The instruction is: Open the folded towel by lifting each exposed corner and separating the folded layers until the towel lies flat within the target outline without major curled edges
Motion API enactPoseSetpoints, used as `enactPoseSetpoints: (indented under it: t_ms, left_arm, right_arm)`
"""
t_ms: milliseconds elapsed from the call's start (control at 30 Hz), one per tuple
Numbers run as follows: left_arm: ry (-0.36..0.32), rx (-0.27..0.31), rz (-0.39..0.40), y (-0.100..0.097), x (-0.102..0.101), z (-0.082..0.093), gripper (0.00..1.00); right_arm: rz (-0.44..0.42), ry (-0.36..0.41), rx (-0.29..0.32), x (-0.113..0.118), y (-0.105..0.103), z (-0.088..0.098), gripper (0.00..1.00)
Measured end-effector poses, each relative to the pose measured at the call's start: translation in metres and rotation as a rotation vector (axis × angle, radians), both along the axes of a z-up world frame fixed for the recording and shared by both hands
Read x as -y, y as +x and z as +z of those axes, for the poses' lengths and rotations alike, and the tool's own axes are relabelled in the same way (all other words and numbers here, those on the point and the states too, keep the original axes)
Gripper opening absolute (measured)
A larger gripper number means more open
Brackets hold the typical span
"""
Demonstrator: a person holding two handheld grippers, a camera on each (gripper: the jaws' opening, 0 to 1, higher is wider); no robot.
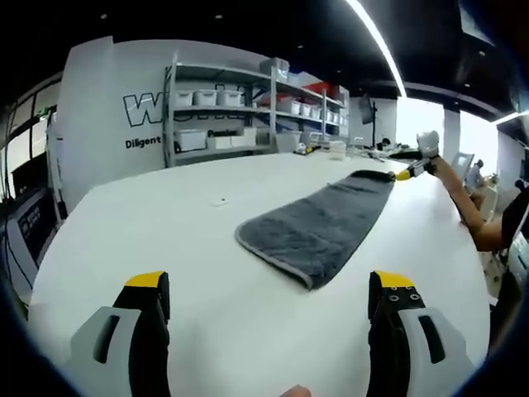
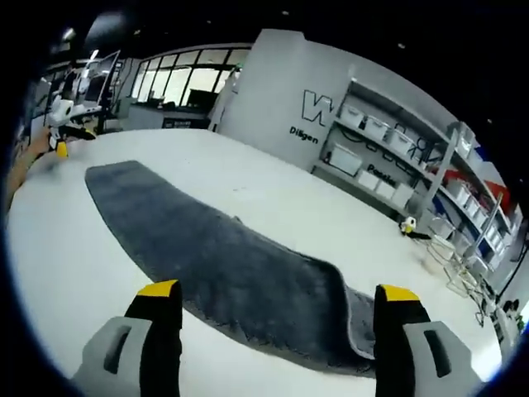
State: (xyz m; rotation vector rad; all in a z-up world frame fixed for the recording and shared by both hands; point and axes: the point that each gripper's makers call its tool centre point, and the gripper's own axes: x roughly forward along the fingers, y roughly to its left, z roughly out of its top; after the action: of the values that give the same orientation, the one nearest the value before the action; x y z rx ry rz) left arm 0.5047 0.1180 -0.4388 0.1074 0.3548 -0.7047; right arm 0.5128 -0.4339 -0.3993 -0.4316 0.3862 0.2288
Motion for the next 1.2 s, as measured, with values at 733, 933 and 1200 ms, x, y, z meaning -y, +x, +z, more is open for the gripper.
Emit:
enactPoseSetpoints:
  t_ms: [733,933,1200]
  left_arm:
    - [-0.005,-0.005,0.022,0.007,-0.007,-0.001,0.98]
    - [-0.019,-0.011,0.027,0.007,-0.007,-0.001,0.98]
    - [-0.027,-0.001,0.031,0.006,-0.008,0.002,0.98]
  right_arm:
    - [-0.085,-0.204,-0.232,0.086,0.024,-0.063,0.00]
    - [-0.081,-0.226,-0.238,0.090,0.016,-0.064,0.00]
    - [-0.104,-0.248,-0.211,0.103,-0.004,-0.045,0.00]
